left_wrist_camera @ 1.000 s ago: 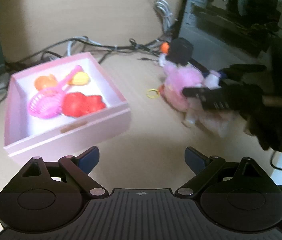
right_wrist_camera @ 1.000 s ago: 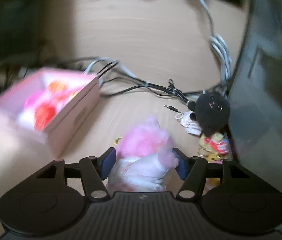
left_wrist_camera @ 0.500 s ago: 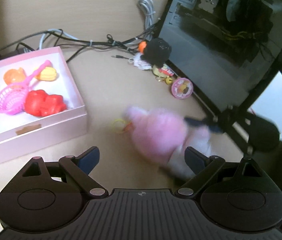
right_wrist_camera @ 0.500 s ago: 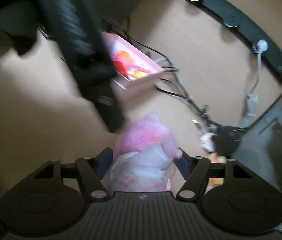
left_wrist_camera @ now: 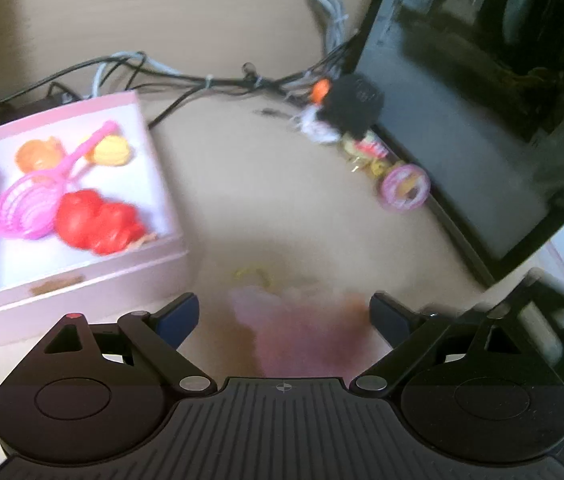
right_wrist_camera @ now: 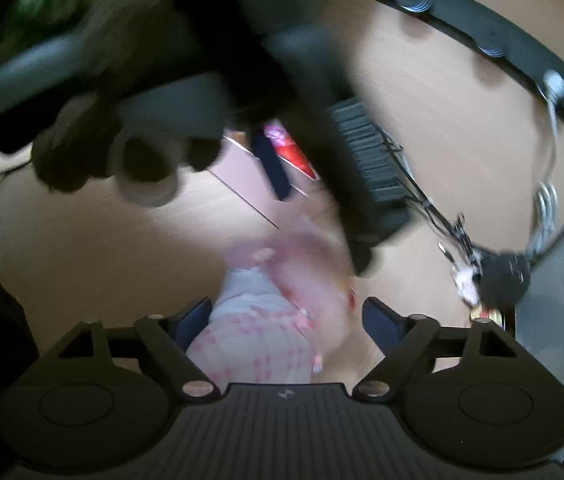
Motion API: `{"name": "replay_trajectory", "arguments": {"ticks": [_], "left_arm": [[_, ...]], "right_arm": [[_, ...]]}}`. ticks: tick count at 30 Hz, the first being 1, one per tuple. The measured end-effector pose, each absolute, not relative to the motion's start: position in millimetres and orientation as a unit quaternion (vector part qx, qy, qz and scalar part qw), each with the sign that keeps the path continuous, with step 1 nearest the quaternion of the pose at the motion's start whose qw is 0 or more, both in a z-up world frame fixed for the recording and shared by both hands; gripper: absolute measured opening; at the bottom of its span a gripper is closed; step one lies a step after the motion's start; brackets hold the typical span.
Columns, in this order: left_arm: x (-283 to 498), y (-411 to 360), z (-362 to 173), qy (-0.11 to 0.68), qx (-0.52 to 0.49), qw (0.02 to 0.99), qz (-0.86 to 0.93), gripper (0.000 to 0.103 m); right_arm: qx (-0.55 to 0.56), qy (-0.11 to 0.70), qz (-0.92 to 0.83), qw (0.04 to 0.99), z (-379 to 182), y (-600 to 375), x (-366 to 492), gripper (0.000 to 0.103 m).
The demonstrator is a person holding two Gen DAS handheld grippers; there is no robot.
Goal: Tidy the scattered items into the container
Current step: 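Reach the right tool to the pink-haired doll and grasp its head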
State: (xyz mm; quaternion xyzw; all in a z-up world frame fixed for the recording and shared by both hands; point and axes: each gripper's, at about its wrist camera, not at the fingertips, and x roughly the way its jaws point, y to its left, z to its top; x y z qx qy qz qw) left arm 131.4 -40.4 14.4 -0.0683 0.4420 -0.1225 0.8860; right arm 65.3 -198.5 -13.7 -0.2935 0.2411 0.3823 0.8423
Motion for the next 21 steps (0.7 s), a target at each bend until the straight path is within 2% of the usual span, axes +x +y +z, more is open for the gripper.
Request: {"name": "replay_trajectory", "arguments": {"ticks": [8,11,12,16,18,21], "left_arm": [[96.5,-3.8,7.7,0.438,-0.054,0.885,-0.149,0.099],[85.6,5.2,1.7,0.446,-0.044,0.881,-0.152,0.098],[84.2,8.0,-1.7,0.45,-0.051,0.879,-0.149,0.099],[80.7,15.2,-9.6,0.46,-0.085,0.873,-0.137,0.1],[80.3,13.0,-9.2,0.46,-0.077,0.875,-0.133,0.1],[82.0,9.3,-12.1,0.466,-0.047,0.876,-0.113,0.099]], "right_arm": [[-0.183,0.328,0.404,0.834,3.2,-236.8,70.5,0.09],[-0.157,0.336,0.414,0.831,11.5,-248.1,68.4,0.1],[-0.15,0.337,0.418,0.83,12.9,-249.3,67.0,0.101],[-0.182,0.35,0.375,0.839,2.0,-238.7,74.8,0.101],[-0.219,0.356,0.346,0.84,-11.8,-229.7,75.4,0.101],[-0.207,0.369,0.353,0.834,-20.8,-227.7,72.7,0.103]]}}
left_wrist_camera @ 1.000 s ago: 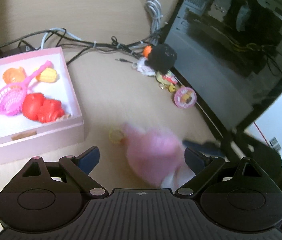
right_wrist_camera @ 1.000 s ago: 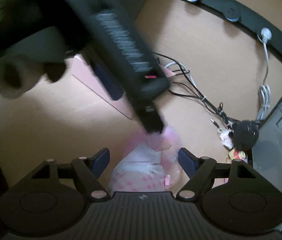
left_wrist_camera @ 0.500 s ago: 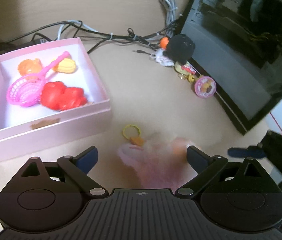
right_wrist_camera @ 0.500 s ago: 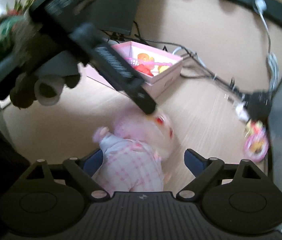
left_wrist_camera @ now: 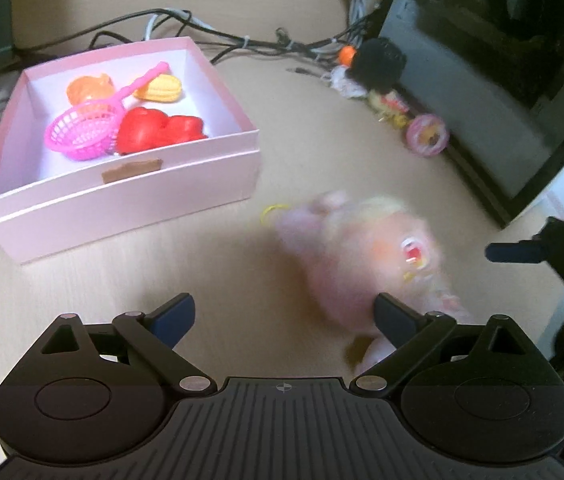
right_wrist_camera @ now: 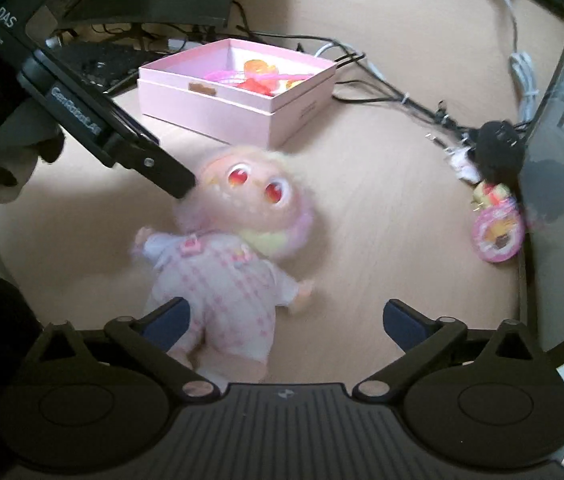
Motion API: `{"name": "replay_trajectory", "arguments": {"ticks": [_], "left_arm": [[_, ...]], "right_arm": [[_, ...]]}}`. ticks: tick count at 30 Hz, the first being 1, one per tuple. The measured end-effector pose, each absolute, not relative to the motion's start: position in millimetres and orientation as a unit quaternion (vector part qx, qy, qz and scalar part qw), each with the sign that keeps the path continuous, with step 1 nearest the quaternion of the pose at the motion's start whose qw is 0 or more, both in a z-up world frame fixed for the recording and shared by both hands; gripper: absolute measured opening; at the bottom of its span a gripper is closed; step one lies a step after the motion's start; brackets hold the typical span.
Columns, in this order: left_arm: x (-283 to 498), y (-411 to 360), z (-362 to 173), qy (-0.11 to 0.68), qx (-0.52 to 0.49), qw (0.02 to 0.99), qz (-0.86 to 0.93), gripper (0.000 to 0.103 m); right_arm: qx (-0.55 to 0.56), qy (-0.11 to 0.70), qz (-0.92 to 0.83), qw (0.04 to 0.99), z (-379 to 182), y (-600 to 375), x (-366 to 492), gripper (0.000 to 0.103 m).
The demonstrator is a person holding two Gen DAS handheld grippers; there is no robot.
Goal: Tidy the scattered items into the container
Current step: 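Reach the right tool to the pink-haired doll and grasp its head, then grasp the doll's checkered body with the left tool while the right holds its head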
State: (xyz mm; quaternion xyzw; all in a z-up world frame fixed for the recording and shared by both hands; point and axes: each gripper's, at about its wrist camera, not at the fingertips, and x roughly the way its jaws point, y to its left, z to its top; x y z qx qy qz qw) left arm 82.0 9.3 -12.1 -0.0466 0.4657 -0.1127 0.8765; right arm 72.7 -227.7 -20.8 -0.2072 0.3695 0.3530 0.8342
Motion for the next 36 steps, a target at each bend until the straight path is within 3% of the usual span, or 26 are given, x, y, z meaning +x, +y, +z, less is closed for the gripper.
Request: {"name": "replay_trajectory", "arguments": {"ticks": [9,11,17,21,22,23,24,29,31,33,36], "left_arm": [[85.7,33.4,9.0,0.424,-0.14,0.884,-0.138,0.099],[84.8,25.2,12.1,0.428,-0.121,0.881,-0.161,0.099],[67.3,1.0,7.6,0.454,-0.07,0.861,-0.217,0.099],[58.9,-12.7,-1.1,0.476,-0.067,0.84,-0.25,0.098],[59.2,-17.0,-3.7,0.482,-0.07,0.835,-0.257,0.092],[59.6,-21.4,-6.4,0.488,-0.072,0.829,-0.262,0.073],[61.4,-27.0,-9.7,0.496,-0.066,0.826,-0.259,0.067],[69.1,-38.6,-22.8,0.513,-0.067,0.823,-0.235,0.061],[66.7,-43.3,-19.1,0.503,-0.051,0.832,-0.228,0.059],[64.1,-47.9,-15.8,0.494,-0.032,0.84,-0.221,0.058],[60.4,-54.6,-12.2,0.485,-0.002,0.848,-0.214,0.058]], "right_arm": [[-0.216,0.359,0.346,0.839,-24.0,-232.9,69.3,0.103],[-0.201,0.356,0.353,0.842,-14.2,-237.8,69.1,0.103],[-0.076,0.357,0.352,0.862,17.4,-259.4,100.6,0.103],[0.058,0.401,0.353,0.843,12.4,-265.3,139.9,0.103],[0.086,0.413,0.357,0.833,8.0,-263.8,149.9,0.102],[0.106,0.427,0.358,0.823,2.7,-260.7,159.8,0.1],[0.117,0.441,0.356,0.816,-2.5,-256.8,167.6,0.098],[0.107,0.49,0.338,0.796,-26.5,-232.0,192.8,0.098],[0.128,0.51,0.343,0.779,-34.6,-228.9,196.8,0.093],[0.157,0.525,0.346,0.761,-39.8,-229.0,198.8,0.08],[0.15,0.516,0.341,0.771,-34.2,-227.5,192.5,0.077]]}}
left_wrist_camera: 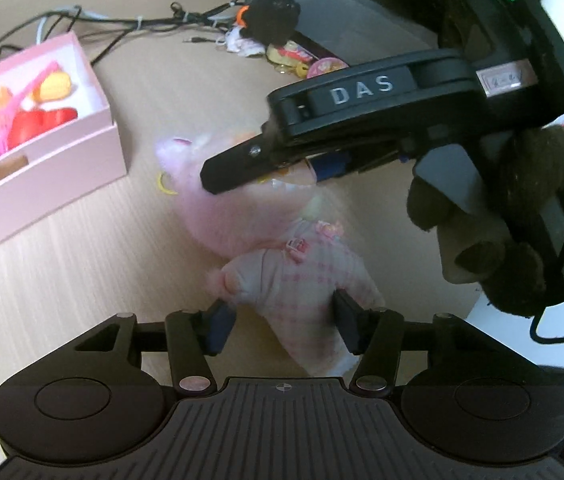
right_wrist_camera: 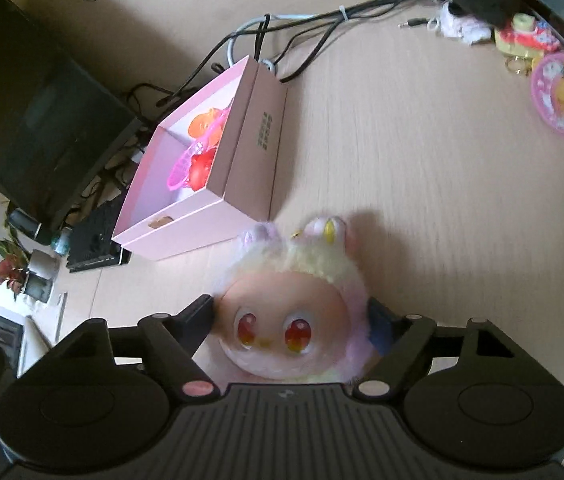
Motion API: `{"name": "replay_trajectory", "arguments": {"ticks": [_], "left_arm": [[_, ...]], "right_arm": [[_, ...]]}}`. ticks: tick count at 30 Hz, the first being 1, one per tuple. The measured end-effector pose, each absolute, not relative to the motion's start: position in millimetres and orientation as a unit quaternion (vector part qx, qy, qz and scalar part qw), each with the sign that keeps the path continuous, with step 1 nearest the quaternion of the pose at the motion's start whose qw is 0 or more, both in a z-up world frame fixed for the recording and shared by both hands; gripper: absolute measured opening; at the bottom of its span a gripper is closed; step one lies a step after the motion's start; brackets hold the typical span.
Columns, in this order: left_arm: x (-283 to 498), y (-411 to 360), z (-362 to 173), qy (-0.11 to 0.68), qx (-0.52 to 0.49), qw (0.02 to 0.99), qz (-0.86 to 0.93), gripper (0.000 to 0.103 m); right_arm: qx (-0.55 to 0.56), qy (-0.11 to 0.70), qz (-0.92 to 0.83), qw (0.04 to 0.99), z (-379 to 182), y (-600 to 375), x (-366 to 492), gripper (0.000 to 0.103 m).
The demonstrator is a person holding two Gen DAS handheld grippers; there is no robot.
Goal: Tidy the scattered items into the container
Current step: 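Grasp the doll's checkered body with the left tool while the right holds its head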
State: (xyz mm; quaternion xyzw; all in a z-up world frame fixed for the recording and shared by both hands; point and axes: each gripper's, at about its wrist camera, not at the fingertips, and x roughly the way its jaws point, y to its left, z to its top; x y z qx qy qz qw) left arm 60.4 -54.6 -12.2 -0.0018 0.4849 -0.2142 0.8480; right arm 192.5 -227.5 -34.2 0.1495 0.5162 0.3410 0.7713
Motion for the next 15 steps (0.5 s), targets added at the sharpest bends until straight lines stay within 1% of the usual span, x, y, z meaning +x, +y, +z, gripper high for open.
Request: {"name": "replay_trajectory", "arguments": {"ticks": [4,8,12,13,15], "left_arm": [[56.2,-64.9,-6.8,0.474,0.037,0.853,-0.213,0.058],[56.9,-73.0,-3.5,0.469,0.066,0.854,-0.213,0.058],[64.4,-58.4,-8.7,0.487,0.015,0.846,-0.217,0.059],[66.3,-54.3,-11.2,0.491,0.001,0.844,-0.216,0.061],[68.4,-45.9,-14.7,0.499,-0.024,0.839,-0.214,0.062]], "right_arm": [[0.13,0.504,0.33,0.787,-26.2,-223.3,185.6,0.076],[0.081,0.486,0.322,0.808,-16.6,-212.2,176.7,0.076],[0.075,0.486,0.316,0.811,-19.6,-209.7,175.9,0.076],[0.079,0.488,0.315,0.81,-21.6,-211.0,176.4,0.076],[0.087,0.482,0.319,0.812,-23.3,-215.4,175.2,0.079]]}}
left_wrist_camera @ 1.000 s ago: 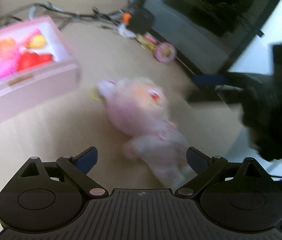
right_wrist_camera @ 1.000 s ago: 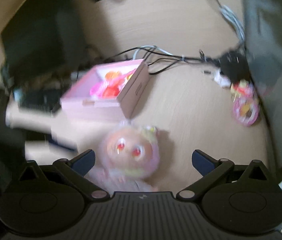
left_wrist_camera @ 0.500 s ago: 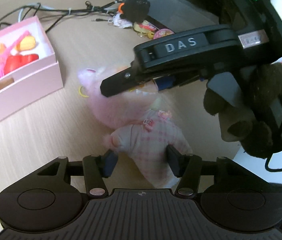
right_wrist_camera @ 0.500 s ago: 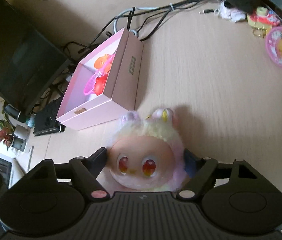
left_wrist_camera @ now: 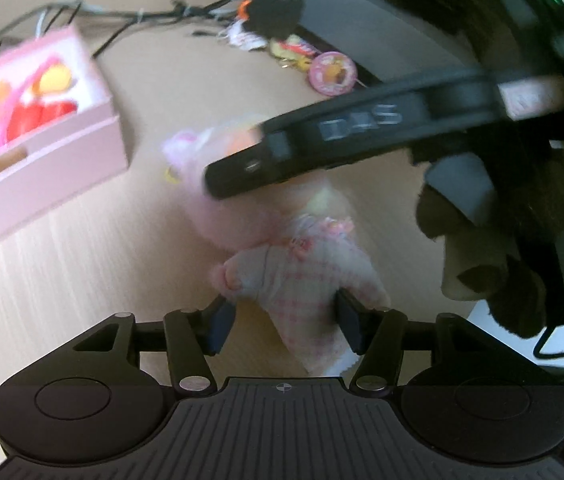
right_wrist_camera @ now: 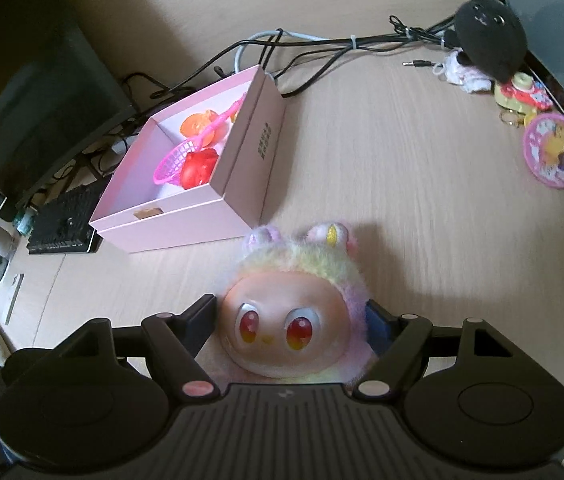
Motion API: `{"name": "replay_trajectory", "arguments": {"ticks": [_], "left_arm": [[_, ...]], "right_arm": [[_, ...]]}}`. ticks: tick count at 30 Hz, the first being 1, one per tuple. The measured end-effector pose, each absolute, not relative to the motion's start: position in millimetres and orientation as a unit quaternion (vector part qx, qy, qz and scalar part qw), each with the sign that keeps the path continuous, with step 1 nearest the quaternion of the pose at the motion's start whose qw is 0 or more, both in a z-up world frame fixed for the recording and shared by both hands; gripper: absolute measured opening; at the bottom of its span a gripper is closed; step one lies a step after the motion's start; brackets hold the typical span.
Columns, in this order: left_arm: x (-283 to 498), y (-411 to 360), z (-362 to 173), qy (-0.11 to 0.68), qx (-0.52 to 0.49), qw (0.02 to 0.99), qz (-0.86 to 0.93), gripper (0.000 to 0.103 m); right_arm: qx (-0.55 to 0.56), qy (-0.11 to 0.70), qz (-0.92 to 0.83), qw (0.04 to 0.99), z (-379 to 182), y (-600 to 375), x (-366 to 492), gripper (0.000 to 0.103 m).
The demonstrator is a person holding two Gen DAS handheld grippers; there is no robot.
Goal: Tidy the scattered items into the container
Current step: 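Grasp the doll's checkered body with the left tool while the right holds its head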
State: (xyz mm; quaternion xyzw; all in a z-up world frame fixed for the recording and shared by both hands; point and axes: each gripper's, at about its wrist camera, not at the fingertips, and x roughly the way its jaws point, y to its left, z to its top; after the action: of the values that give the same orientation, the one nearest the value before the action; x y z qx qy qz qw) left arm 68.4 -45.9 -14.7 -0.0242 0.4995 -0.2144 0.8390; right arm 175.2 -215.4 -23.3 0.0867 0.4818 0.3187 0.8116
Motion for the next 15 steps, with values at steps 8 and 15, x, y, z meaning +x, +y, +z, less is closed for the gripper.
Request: {"name": "replay_trajectory", "arguments": {"ticks": [8,15], "left_arm": [[64.3,-18.6,3.4,0.487,-0.09,0.842,-0.215,0.076],[67.7,-5.8,-4.7,0.493,-0.033,0.859,-0.133,0.076]], "right_arm": [[0.064,0.418,0.287,0.859,-5.5,-259.3,147.2,0.092],[0.005,0.46,0.251,0.851,-38.3,-259.2,131.2,0.091]]}}
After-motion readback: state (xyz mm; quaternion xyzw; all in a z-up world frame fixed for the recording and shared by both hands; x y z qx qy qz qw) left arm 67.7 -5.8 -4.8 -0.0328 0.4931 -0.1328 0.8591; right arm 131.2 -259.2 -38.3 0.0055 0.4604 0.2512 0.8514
